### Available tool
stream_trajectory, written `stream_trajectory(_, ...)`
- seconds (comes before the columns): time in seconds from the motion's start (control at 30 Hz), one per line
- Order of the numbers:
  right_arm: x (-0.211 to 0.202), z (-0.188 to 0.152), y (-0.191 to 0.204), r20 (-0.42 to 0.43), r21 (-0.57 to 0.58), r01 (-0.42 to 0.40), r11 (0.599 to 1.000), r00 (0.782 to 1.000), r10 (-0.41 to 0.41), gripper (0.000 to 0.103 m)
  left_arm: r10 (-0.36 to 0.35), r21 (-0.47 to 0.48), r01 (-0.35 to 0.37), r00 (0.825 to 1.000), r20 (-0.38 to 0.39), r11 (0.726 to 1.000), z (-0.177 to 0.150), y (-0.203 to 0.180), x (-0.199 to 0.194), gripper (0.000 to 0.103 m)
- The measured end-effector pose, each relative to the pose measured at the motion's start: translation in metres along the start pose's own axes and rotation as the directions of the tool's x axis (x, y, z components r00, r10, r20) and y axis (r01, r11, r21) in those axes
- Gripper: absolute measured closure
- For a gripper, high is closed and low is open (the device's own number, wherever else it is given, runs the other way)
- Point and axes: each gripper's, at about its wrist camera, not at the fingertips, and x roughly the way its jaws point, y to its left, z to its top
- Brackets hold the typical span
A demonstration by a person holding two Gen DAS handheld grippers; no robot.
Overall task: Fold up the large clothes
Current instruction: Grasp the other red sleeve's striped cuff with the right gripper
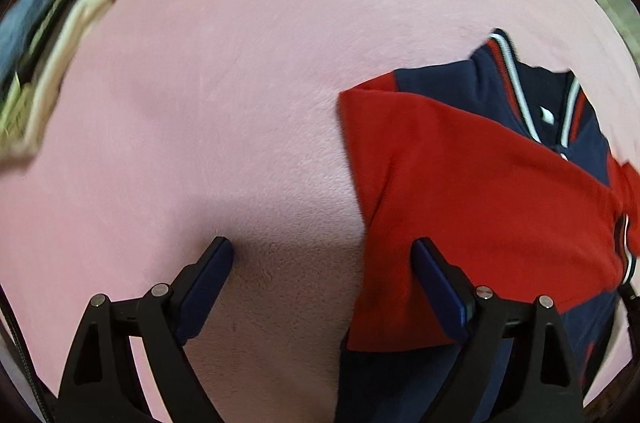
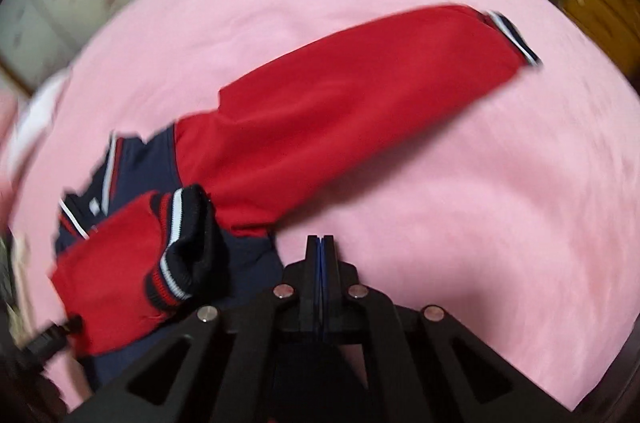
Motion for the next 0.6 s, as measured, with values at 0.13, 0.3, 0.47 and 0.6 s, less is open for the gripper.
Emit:
stream_trajectory(0.13,-0.011,-0.016,-0.016,0.013,0.122,-0.051,0.991,0.999,0.05,0.1,-0.004,0.081,0.003,1.0,0.015,0.997,0.0,-0.012,-0.016,0.014)
stream_trajectory(0.3,-0.012,-0.019,-0.039,-0.007,0.208,-0.096,0.973,0.995,0.099,0.1,-0.066,0.115,0.064,0.998,0.011,0.991,-0.01,-0.032,-0.04,0.014)
stream_trajectory(0.47,-0.007,-0.002,-0.053,-0.018,0.244,-0.128,0.961,0.991,0.136,0.1,-0.084,0.163,0.079,0.996,0.026,0.983,-0.034,-0.082,-0.065,0.014)
stream_trajectory(0.6,-0.001,0.017,-0.068,-0.044,0.259,-0.156,0.953,0.984,0.173,0.1,-0.102,0.156,0.099,0.995,0.007,0.983,-0.049,-0.123,-0.078,0.014)
